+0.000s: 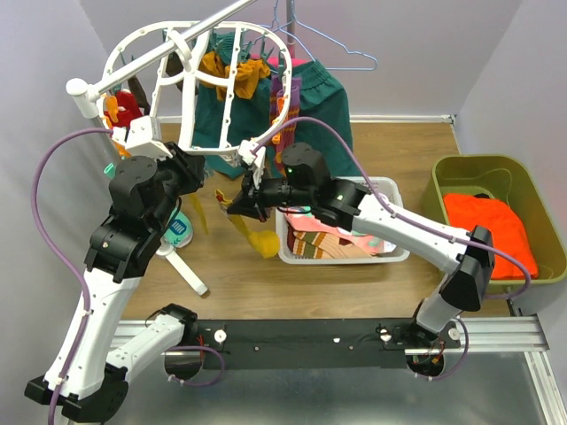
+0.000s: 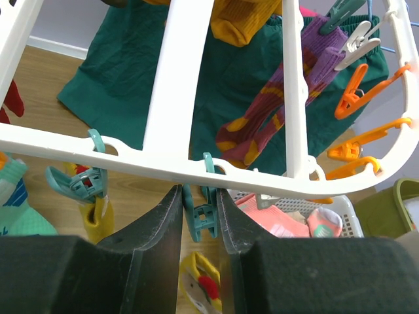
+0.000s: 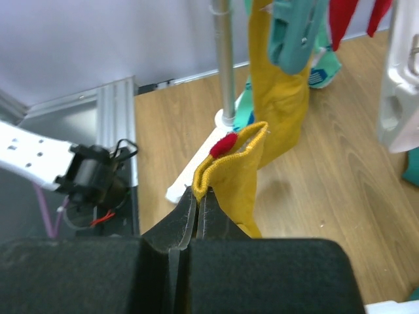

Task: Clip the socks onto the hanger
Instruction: Pick up the sock from the bin, then clamp the sock onto the hanger.

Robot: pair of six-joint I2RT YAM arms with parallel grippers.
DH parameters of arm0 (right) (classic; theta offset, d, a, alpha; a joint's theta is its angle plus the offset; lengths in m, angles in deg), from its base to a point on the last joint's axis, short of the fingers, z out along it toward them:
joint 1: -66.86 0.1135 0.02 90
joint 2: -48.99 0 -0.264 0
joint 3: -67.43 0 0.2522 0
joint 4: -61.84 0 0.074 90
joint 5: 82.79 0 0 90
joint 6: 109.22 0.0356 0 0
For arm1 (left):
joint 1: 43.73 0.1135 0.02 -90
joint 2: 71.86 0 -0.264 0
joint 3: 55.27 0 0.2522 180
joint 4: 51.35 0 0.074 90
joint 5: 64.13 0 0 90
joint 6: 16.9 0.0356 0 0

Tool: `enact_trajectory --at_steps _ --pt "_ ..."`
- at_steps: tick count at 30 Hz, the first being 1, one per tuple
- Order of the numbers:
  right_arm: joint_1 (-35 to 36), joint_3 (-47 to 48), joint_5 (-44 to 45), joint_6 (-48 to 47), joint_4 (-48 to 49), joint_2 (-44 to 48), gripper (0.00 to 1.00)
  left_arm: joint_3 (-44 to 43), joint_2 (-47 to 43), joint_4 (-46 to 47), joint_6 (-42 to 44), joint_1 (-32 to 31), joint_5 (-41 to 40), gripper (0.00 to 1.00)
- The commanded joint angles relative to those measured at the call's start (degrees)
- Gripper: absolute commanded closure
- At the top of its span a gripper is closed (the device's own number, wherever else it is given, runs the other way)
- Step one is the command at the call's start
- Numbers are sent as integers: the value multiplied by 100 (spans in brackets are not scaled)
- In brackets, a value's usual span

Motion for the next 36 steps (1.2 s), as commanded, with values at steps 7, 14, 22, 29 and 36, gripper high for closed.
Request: enact_trajectory --at_steps 7,14,22,29,36 --pt "335 141 1431 -358 1375 -356 99 -19 -14 -37 -89 -6 91 100" --pt "396 184 1809 -569 1525 -514 99 16 -23 -37 -80 -6 73 100" --pt "432 176 2012 -675 1569 -567 99 16 -23 -46 -72 3 73 100" --pt "493 290 2047 -771 1552 -620 99 43 -6 -37 -63 3 55 100" --pt "572 369 2196 -868 1525 -673 99 43 21 -19 -63 -6 64 100"
